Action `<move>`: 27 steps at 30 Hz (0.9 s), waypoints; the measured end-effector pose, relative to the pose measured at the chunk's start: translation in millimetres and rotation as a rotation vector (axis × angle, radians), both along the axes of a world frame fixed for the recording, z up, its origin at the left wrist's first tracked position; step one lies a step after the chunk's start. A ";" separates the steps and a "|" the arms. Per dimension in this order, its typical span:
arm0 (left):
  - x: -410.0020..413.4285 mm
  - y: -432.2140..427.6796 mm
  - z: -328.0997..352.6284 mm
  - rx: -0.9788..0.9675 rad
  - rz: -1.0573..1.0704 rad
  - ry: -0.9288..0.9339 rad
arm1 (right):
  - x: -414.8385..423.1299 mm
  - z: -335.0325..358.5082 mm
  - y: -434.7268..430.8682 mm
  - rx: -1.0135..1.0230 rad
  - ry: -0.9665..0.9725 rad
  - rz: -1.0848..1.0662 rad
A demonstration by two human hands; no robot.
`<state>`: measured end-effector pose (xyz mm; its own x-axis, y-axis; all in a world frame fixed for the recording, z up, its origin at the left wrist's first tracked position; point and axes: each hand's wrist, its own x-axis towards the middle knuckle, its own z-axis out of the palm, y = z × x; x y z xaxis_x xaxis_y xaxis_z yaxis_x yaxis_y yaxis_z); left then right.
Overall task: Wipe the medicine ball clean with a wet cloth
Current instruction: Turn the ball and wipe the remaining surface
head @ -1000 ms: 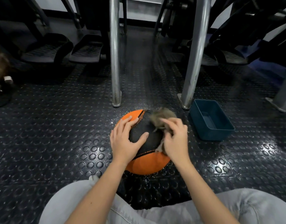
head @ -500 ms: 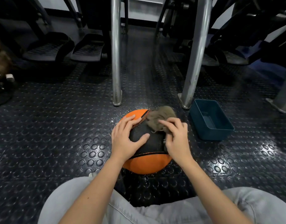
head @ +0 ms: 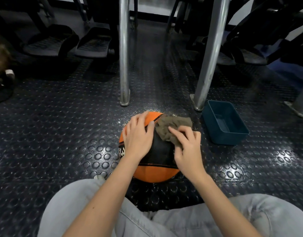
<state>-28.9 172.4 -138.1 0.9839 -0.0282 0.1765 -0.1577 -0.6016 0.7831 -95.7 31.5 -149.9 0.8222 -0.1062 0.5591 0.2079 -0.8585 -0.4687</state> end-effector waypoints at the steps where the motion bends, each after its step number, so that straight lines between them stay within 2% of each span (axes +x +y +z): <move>1: -2.4 0.8 -2.4 0.019 0.022 0.002 | -7.7 -3.3 1.9 -0.021 -0.029 0.033; 5: -6.2 6.8 -7.8 -0.044 -0.010 -0.070 | -5.4 3.1 -0.1 -0.081 -0.015 0.095; 9: -5.3 3.0 -4.5 -0.014 -0.012 -0.082 | 40.3 34.8 -10.6 -0.087 0.253 -0.005; 11: -6.0 1.6 -4.6 -0.003 0.011 -0.081 | 42.3 37.0 -12.9 -0.105 0.317 0.001; 15: -2.8 4.2 -4.5 -0.030 0.023 -0.051 | -12.1 13.1 1.3 -0.133 0.095 0.020; 18: -0.5 4.0 -1.6 -0.028 -0.002 -0.045 | -28.7 1.8 2.8 -0.167 0.020 0.037; 21: -4.4 2.9 -1.5 -0.009 -0.023 -0.071 | 5.9 18.3 -4.1 -0.153 0.069 -0.022; 25: -10.3 1.1 -2.5 0.017 -0.035 -0.097 | 48.7 36.0 -16.1 -0.086 0.311 -0.066; 27: -8.3 1.4 -1.3 0.008 -0.011 -0.079 | 33.2 33.8 -12.2 -0.087 0.252 -0.055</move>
<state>-37.2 173.8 -139.4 0.9665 -0.0405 0.2534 -0.2254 -0.6060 0.7628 -62.5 19.3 -116.1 0.9311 -0.1149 0.3463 0.0458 -0.9048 -0.4234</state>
